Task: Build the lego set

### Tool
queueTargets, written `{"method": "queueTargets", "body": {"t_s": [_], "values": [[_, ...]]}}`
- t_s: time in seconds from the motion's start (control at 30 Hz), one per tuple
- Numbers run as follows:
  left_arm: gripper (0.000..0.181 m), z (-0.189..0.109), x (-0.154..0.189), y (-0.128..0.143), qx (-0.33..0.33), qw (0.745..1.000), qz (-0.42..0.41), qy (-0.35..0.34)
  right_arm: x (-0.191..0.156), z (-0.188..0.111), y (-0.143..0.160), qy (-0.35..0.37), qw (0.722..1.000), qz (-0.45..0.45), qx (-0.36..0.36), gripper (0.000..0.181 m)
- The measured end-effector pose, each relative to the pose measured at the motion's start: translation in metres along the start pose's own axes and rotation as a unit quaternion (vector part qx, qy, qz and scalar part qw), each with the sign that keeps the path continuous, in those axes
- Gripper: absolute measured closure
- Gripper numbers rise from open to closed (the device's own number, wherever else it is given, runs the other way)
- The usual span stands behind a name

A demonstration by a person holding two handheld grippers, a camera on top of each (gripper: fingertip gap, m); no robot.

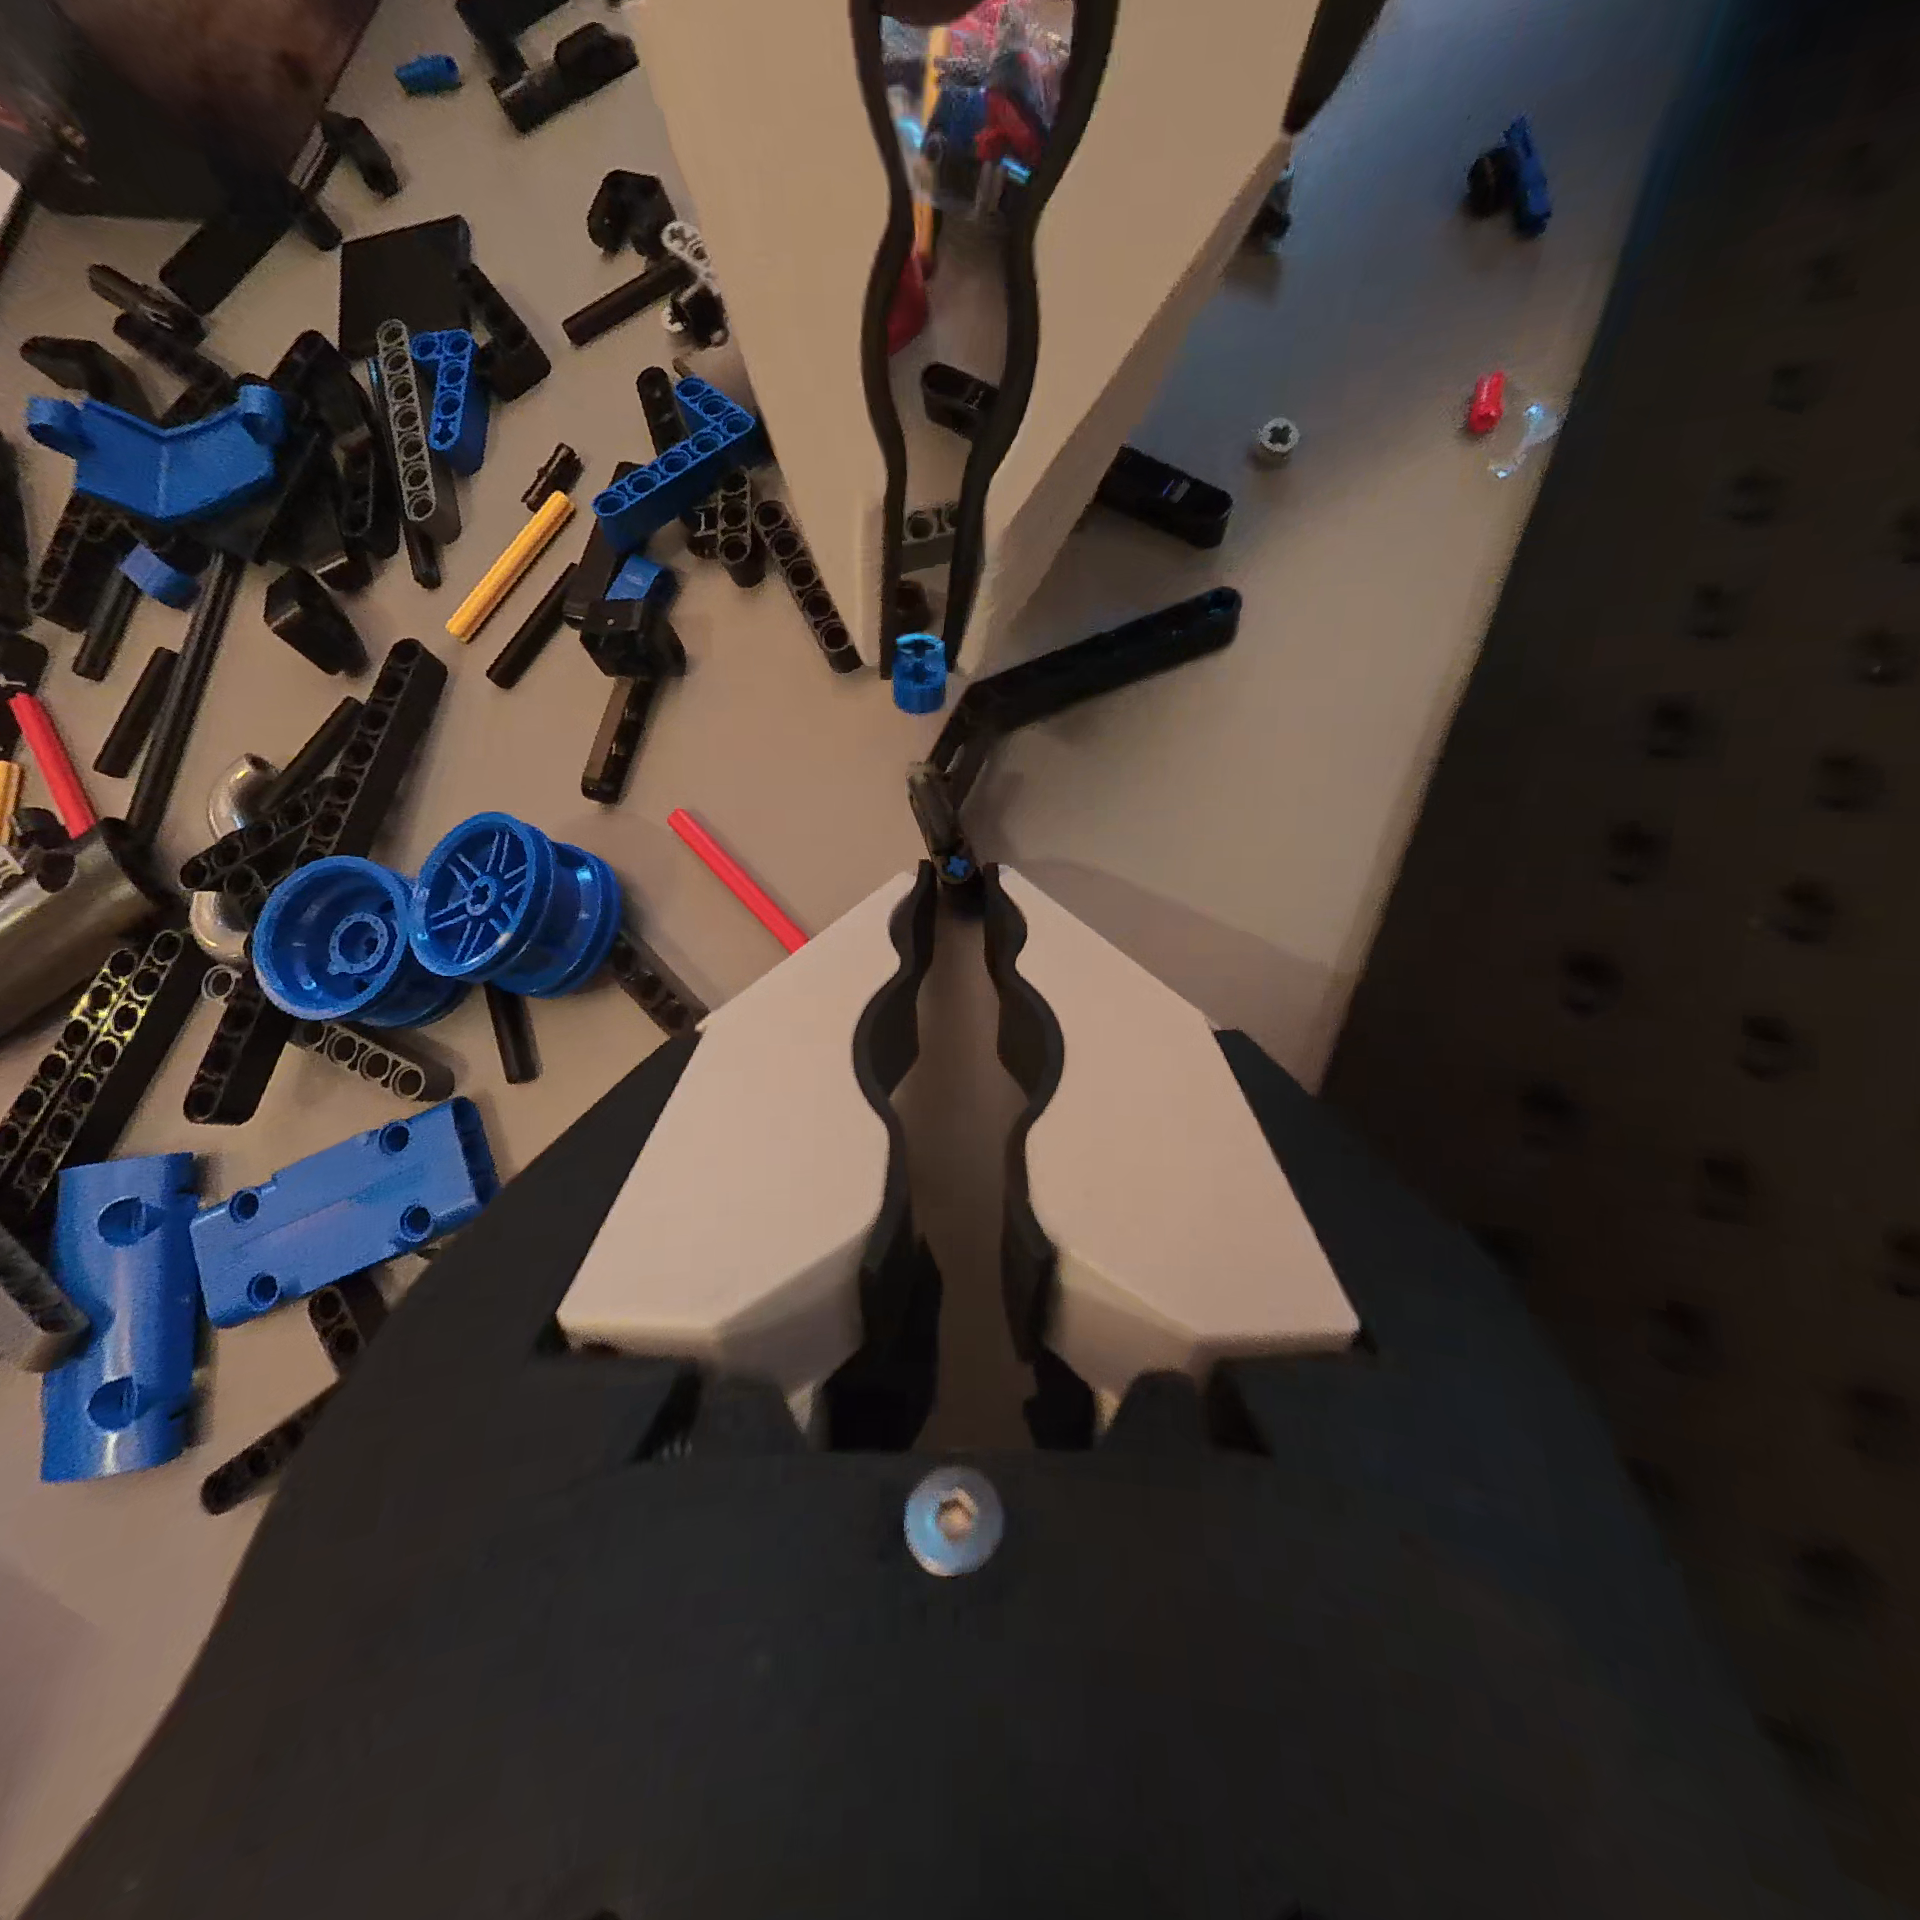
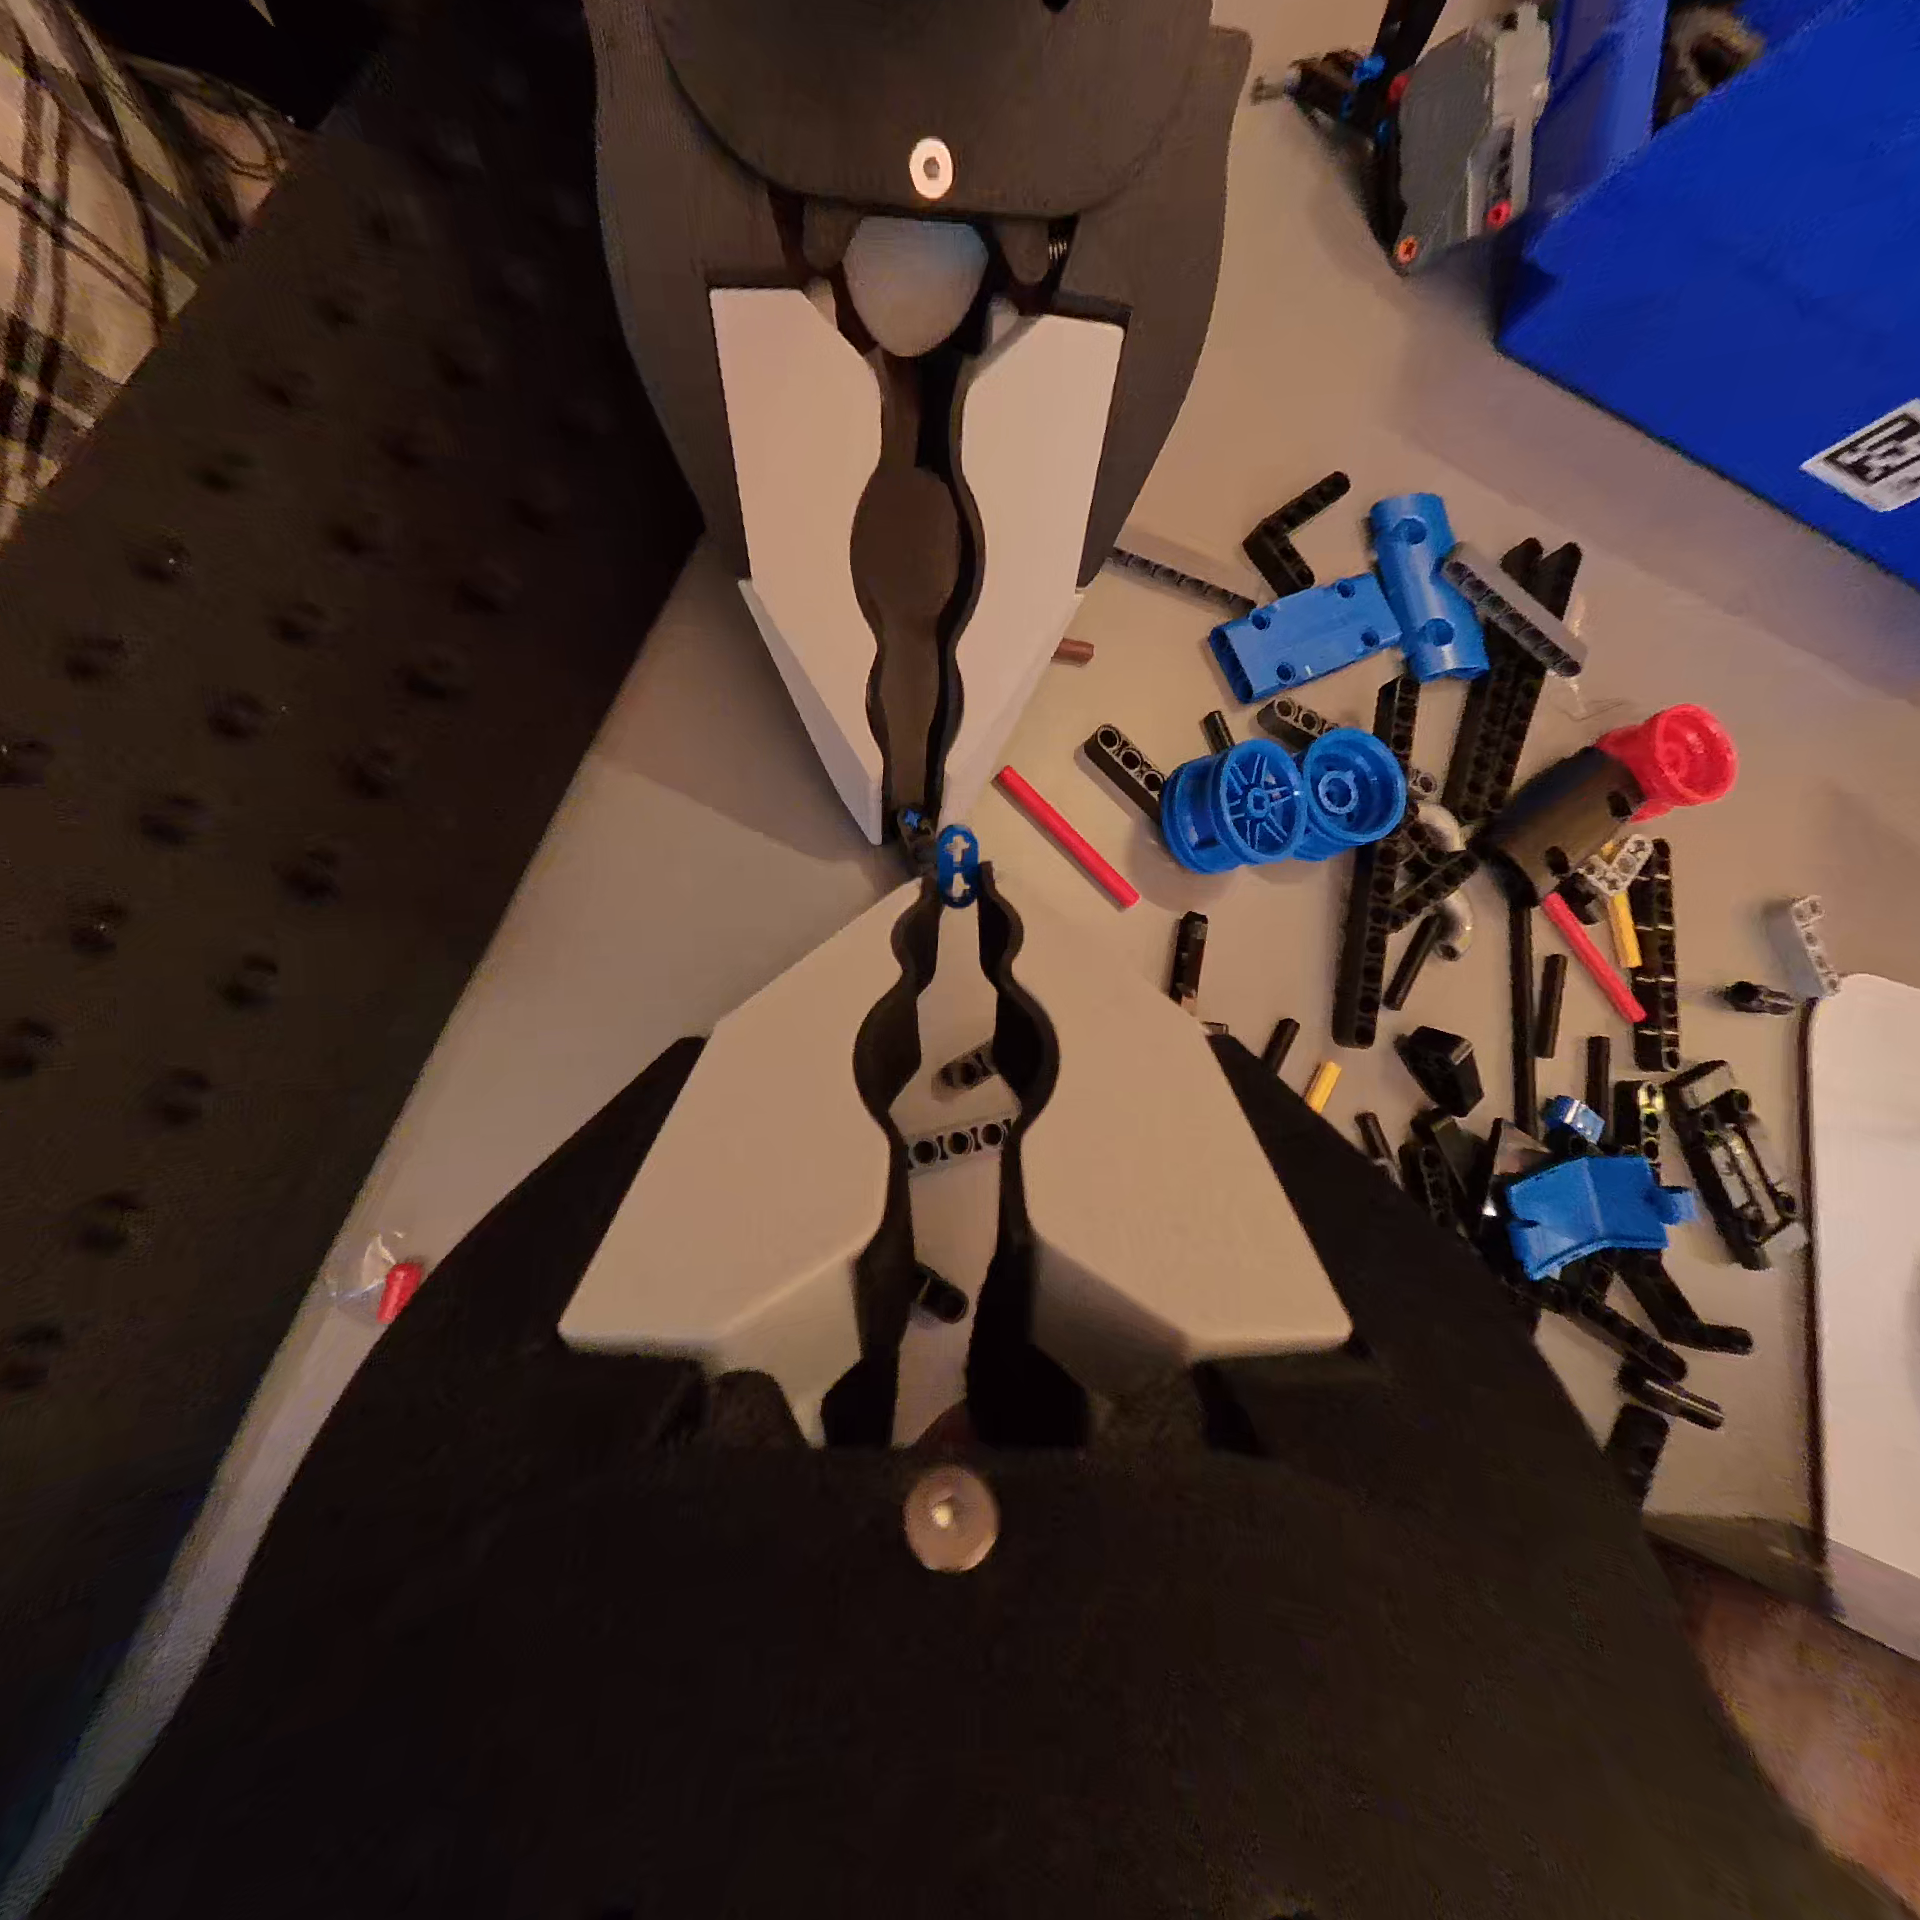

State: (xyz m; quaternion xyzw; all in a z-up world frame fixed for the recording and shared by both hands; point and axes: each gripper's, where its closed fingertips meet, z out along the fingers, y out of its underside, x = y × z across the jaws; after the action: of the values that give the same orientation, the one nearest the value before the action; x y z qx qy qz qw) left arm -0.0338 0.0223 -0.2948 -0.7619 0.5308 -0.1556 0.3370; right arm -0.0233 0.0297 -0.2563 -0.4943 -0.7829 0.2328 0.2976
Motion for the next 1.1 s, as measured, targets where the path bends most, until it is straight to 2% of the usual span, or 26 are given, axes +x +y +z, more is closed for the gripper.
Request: {"method": "queueTargets", "body": {"t_s": [0.13, 0.47, 0.7, 0.9, 1.1], "values": [[0.175, -0.001, -0.002, 0.001, -0.002, 1.0, 0.025, 0.014, -0.003, 0.005, 0.001, -0.028, 0.999, 0.015, 0.005, 0.177], [0.175, 0.002, -0.003, -0.001, 0.009, 0.998, 0.044, 0.034, -0.002, 0.013, 0.009, -0.055, 0.997, 0.032, -0.04, 0.176], [0.173, 0.003, -0.004, -0.003, 0.017, 0.998, 0.054, 0.022, 0.0, 0.013, 0.009, -0.061, 0.996, 0.029, -0.063, 0.177], [0.159, -0.002, -0.008, -0.009, 0.038, 0.998, 0.058, 0.002, 0.001, 0.014, 0.009, -0.066, 0.994, 0.022, -0.082, 0.176], [0.167, -0.016, -0.013, -0.027, 0.088, 0.993, 0.071, -0.039, 0.0, 0.015, 0.007, -0.075, 0.993, 0.014, -0.09, 0.176]]}}
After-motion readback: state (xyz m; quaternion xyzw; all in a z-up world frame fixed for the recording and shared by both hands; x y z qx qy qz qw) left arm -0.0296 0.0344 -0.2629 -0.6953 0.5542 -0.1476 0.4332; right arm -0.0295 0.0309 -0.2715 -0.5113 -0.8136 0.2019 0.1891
